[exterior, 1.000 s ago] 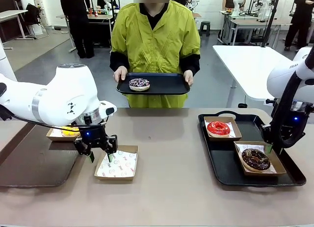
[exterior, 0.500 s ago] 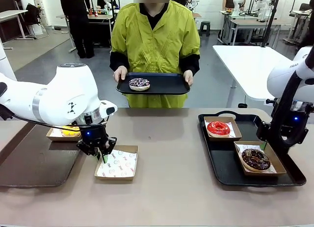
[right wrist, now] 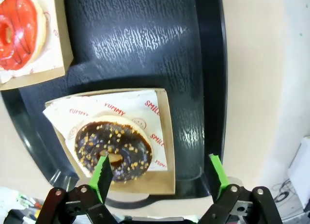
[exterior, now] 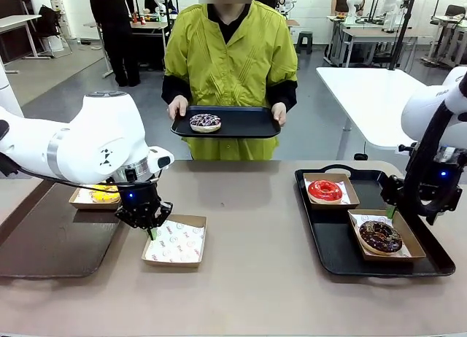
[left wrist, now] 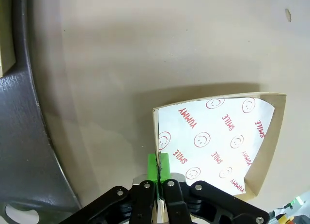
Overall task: Individually package the donuts and arrange them on the tray.
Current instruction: Place the picked Paper togo box on the Handle tray while simultaneously picking up another Paper togo box from the table with the other hand.
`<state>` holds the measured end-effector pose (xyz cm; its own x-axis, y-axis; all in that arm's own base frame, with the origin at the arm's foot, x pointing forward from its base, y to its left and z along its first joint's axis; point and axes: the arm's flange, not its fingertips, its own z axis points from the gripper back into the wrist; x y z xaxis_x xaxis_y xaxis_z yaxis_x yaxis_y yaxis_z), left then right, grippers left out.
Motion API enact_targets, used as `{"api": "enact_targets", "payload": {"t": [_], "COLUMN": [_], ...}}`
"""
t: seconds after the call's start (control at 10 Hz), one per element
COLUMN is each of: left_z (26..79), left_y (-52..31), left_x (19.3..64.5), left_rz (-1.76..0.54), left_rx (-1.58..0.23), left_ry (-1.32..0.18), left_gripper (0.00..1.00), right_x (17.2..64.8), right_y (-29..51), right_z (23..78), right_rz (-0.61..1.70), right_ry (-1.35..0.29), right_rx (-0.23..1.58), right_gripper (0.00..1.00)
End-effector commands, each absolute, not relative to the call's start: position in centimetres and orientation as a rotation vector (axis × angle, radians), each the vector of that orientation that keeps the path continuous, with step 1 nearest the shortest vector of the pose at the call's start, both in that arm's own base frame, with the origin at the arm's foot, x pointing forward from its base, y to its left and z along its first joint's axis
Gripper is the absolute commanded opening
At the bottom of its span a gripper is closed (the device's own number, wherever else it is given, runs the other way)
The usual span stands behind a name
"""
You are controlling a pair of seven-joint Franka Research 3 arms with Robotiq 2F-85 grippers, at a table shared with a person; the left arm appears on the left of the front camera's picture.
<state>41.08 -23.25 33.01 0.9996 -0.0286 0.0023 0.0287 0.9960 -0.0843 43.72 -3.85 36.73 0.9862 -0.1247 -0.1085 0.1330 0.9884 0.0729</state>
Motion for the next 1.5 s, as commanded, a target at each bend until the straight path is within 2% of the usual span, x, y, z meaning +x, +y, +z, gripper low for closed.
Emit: {"api": "enact_targets", "payload": {"t": [0.0,0.3,0.7,1.0,1.4], "left_z": [36.2,44.5,51.6,52.9,52.1], "left_y": [-22.7,-21.2,-21.0,-21.2,-21.6], "left_x": [40.9,41.4,45.1,48.6,51.4], "left_rz": [-0.002,0.006,0.032,0.073,0.061], "left_rx": [-0.094,-0.103,-0.094,-0.068,-0.072], "left_ry": [0.025,-0.067,-0.115,-0.106,-0.099], "left_gripper": [0.00,0.00,0.00,0.00,0.00], "right_x": [41.4,36.4,29.8,28.4,27.8], "right_y": [-6.4,-14.5,-23.8,-27.6,-27.8], "right_z": [41.3,47.2,49.5,46.6,43.8], "right_rz": [-0.067,-0.042,-0.016,0.011,-0.075], "right_ry": [0.137,0.139,-0.039,-0.118,-0.245], "right_rx": [0.261,0.634,1.003,1.171,1.190], "right_gripper": [1.00,1.00,1.00,1.00,1.00]}}
